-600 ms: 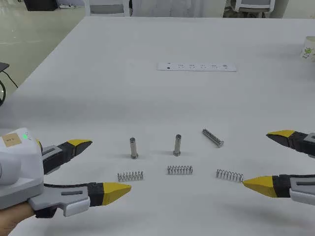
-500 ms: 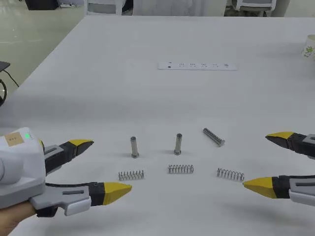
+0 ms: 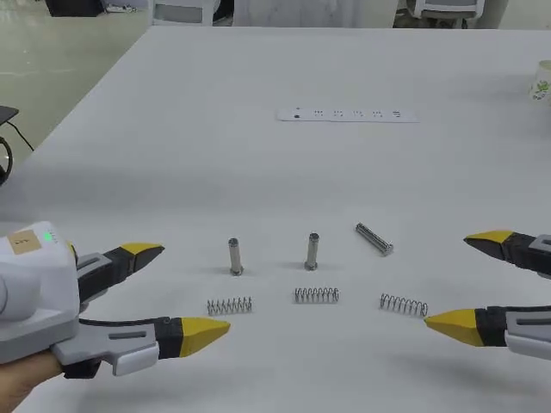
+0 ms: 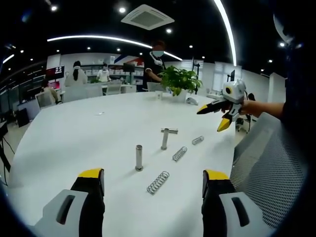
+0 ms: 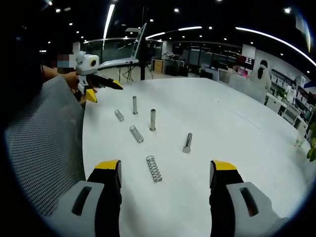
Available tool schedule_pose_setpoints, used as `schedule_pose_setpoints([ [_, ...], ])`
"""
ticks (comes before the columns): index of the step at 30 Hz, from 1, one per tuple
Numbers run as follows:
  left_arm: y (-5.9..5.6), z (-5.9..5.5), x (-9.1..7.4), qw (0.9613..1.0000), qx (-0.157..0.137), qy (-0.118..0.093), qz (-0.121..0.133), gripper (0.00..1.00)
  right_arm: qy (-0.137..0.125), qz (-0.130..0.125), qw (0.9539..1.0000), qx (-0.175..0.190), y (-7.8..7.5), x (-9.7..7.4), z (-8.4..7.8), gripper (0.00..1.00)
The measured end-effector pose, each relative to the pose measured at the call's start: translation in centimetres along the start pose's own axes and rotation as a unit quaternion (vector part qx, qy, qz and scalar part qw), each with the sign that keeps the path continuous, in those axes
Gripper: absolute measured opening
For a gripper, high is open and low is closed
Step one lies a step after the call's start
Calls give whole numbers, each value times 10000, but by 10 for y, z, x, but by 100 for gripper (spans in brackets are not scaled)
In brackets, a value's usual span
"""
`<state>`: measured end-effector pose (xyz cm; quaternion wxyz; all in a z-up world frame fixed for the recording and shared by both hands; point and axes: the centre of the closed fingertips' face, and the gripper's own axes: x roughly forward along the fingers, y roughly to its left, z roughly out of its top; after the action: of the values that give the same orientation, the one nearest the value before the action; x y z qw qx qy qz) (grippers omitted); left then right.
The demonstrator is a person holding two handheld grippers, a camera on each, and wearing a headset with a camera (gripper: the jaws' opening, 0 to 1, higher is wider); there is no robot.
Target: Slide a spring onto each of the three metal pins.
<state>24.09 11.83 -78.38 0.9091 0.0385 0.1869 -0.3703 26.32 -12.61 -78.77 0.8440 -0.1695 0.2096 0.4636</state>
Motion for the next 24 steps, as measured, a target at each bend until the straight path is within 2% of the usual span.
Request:
schedule_pose_setpoints([
  [24, -1, -1, 1, 10000, 10, 37, -42, 76, 11, -36, 10000, 15, -3, 0, 0, 71],
])
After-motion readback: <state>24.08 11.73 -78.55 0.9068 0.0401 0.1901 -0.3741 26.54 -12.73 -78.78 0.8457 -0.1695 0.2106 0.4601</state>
